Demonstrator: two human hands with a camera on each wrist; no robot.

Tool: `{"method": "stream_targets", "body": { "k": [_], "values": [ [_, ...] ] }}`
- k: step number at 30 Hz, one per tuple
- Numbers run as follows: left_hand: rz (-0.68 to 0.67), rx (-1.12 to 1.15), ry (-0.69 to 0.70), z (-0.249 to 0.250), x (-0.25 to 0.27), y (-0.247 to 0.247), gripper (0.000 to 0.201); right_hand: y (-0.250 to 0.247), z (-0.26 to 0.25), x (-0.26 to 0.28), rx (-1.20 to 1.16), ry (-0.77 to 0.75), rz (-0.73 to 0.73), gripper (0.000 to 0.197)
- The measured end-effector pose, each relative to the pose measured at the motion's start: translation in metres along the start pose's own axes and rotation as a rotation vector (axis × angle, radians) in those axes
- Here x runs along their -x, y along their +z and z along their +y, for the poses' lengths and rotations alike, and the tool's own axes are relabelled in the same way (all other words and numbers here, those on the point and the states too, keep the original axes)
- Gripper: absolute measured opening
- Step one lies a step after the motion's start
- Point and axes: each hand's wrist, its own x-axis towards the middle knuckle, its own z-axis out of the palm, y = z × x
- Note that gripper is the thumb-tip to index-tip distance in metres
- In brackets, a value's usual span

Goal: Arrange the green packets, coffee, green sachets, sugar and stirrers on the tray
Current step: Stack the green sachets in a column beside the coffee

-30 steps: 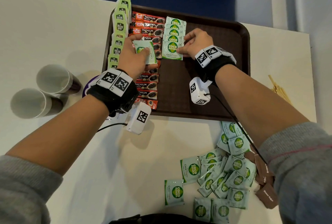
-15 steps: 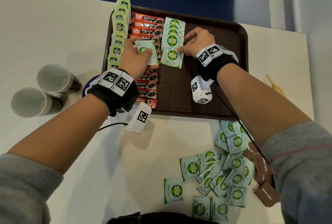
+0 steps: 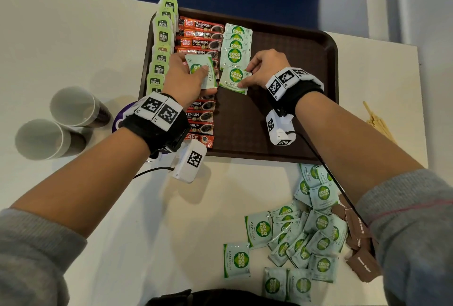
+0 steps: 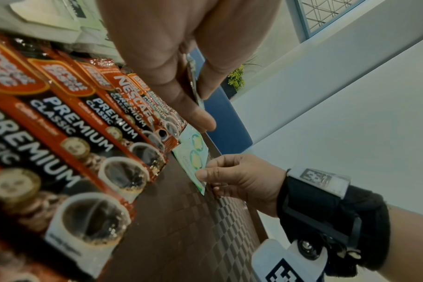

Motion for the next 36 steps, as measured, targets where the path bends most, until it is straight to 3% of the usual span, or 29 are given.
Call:
{"method": "stream_targets", "body": {
  "k": [4,8,16,36],
  "values": [
    [-0.007,0.005,0.004,0.001,0.000,0.001,0.027,-0.001,-0.001,-0.002,-0.003,-0.032,-0.009,0.032],
    [-0.044,-0.013,0.005,0.000,0.000,0.000,0.024,0.000,-0.002,-0.002,-0.023,-0.045,-0.002,0.041],
    [-0.057,-0.004,0.011,0.000,0.001,-0.001,0.022,0.000,0.000,-0.003,-0.021,-0.019,-0.025,0.035],
    [-0.045,-0.004,0.006,0.000,-0.001,-0.002,0.024,0.006,0.000,-0.014,-0.091,-0.035,0.155,0.045]
  ]
}}
